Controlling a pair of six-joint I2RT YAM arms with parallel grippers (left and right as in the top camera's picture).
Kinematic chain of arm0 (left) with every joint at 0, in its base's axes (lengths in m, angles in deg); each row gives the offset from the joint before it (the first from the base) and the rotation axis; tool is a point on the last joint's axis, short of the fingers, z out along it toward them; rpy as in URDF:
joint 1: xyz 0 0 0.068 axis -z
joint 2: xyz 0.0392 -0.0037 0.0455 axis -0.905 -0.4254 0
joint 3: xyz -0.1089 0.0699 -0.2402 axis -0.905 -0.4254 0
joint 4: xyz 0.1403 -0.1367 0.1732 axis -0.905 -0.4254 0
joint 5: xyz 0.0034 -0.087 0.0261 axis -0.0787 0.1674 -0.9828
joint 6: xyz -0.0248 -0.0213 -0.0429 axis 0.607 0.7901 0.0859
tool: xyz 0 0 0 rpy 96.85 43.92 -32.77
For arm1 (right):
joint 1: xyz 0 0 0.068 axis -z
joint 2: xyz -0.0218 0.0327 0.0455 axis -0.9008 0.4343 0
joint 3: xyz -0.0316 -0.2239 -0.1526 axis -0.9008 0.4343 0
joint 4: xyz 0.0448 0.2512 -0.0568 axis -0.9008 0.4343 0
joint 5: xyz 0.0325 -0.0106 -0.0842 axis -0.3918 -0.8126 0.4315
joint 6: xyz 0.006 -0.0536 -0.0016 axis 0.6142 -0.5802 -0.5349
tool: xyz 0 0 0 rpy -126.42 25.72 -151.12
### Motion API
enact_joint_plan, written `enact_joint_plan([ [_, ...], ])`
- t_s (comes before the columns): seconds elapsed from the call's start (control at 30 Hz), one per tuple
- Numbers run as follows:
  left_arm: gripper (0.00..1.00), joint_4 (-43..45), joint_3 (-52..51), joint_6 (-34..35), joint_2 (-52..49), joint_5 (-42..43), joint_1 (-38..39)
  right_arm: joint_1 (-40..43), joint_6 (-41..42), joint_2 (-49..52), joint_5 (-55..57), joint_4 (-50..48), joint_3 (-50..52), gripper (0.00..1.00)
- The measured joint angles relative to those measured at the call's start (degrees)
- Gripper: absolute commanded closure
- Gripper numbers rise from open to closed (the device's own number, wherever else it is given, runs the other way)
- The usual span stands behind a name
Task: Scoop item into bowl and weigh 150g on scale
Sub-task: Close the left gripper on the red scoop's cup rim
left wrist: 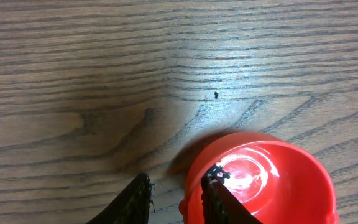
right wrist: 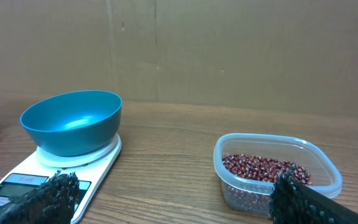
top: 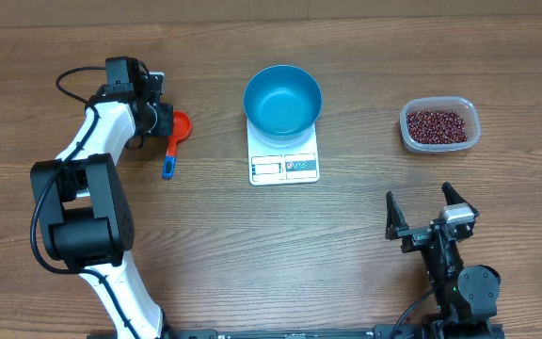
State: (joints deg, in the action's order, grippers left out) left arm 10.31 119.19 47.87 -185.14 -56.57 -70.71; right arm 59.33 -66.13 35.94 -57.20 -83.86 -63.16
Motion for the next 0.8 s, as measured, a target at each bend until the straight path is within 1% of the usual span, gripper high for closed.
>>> enact_joint_plan([
  [0.2, 0.67, 0.0, 0.0, 0.0, 0.0, 0.0, 0.0, 0.0, 0.0, 0.0, 0.0, 0.0, 0.0, 0.00],
  [0.43, 0.71, 0.0, 0.0, 0.2, 0.0, 0.0, 0.0, 0.0, 0.0, 0.0, 0.0, 0.0, 0.0, 0.00],
  [0.8, 0.69, -0.1, 0.0, 0.3, 0.0, 0.0, 0.0, 0.0, 0.0, 0.0, 0.0, 0.0, 0.0, 0.00],
])
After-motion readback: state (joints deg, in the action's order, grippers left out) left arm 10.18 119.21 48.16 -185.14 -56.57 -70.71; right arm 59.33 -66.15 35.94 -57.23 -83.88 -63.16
